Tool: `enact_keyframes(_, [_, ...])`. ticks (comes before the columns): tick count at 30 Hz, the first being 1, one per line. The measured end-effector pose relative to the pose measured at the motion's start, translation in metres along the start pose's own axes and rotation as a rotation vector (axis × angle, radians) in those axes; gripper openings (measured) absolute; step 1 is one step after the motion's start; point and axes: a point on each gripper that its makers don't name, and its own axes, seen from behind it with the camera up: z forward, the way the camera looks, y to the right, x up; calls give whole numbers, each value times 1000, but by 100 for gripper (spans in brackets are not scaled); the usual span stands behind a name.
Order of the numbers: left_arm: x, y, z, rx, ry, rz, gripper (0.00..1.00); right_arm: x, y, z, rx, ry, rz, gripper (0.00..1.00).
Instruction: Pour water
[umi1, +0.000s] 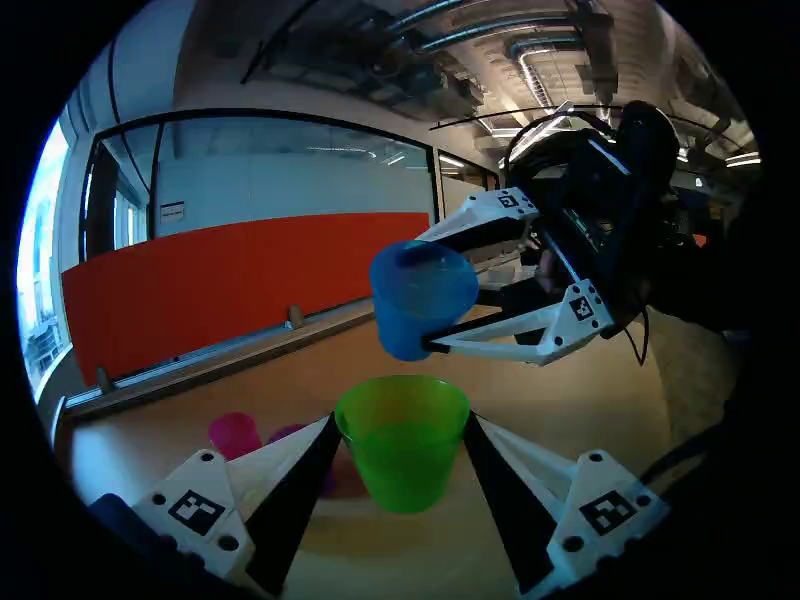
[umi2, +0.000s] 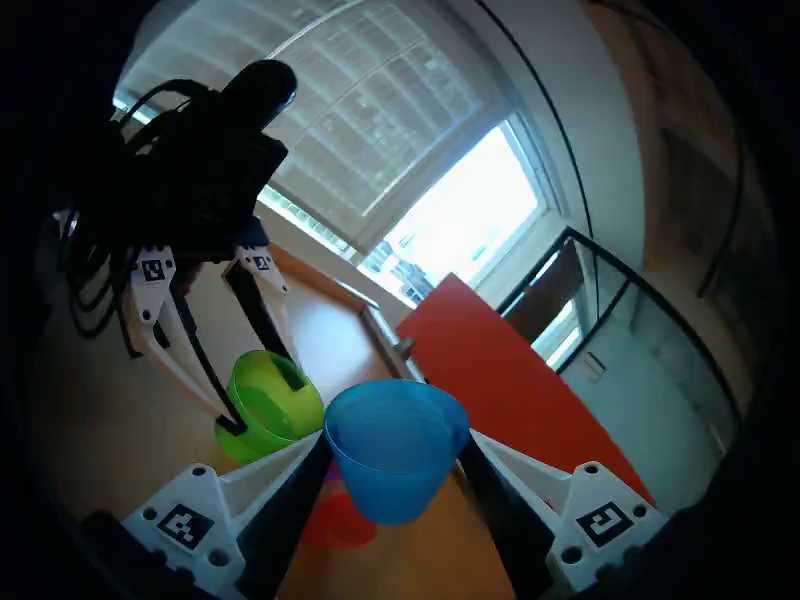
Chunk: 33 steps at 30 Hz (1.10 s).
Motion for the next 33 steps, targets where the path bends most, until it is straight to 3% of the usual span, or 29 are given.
enact_keyframes(7, [-3, -4, -2, 13, -9, -4, 87, -18, -8, -6, -1, -50, 195, 90])
enact_keyframes(17, [-13, -8, -4, 30, -32, -12, 87, -40, -21, -12, 50, -115, 412, 90])
enact_keyframes(22, [-21, -12, -4, 40, -50, -13, 87, -58, -26, -16, 66, -159, 462, 90])
enact_keyframes(33, [-41, -28, -1, 88, -87, -10, 87, -91, -36, -22, 87, -246, 510, 90])
